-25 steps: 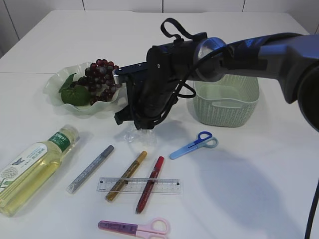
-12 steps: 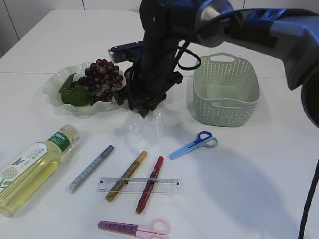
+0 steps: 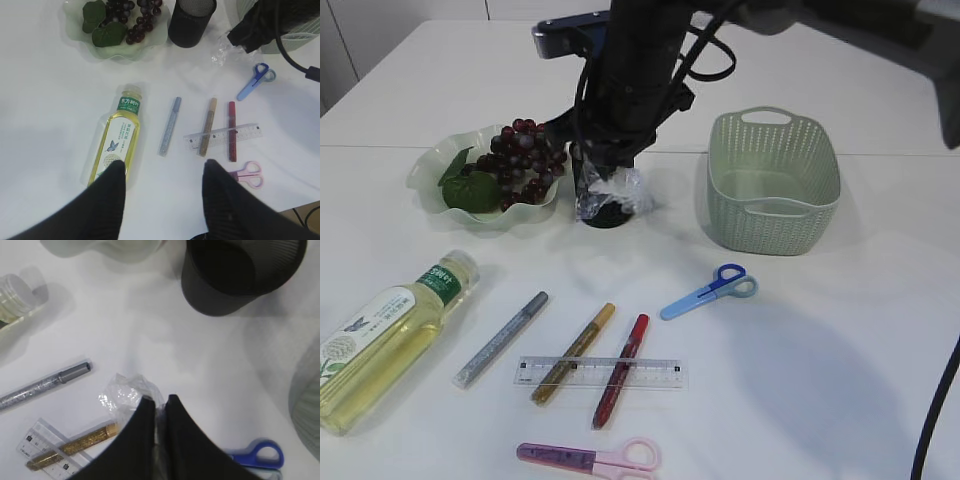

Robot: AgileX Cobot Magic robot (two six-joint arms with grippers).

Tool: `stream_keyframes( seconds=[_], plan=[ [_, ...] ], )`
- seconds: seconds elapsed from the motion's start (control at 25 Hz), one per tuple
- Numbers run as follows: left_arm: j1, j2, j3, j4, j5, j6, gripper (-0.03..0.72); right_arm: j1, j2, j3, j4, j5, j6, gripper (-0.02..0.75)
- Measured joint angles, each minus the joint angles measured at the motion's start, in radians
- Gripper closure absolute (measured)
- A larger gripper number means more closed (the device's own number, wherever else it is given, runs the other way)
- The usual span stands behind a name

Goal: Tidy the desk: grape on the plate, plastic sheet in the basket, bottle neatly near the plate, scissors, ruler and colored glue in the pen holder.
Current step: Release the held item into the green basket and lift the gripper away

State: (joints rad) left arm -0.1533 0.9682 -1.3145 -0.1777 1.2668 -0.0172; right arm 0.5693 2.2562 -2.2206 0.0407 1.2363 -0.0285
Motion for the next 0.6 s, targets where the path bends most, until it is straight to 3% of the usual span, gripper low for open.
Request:
stream_keyframes(
  seconds=[0.32, 0.6],
  plan=[
    [0.0, 0.0, 0.0, -0.016, 0.0, 0.0, 0.319, -0.035, -0.11, 0.0, -0.06, 0.008, 0.029, 0.693],
    [0.0, 0.0, 0.0, -0.043, 0.0, 0.0, 0.319, -0.18, -0.156, 0.0, -0.072, 0.01, 0.029, 0.693]
  ],
)
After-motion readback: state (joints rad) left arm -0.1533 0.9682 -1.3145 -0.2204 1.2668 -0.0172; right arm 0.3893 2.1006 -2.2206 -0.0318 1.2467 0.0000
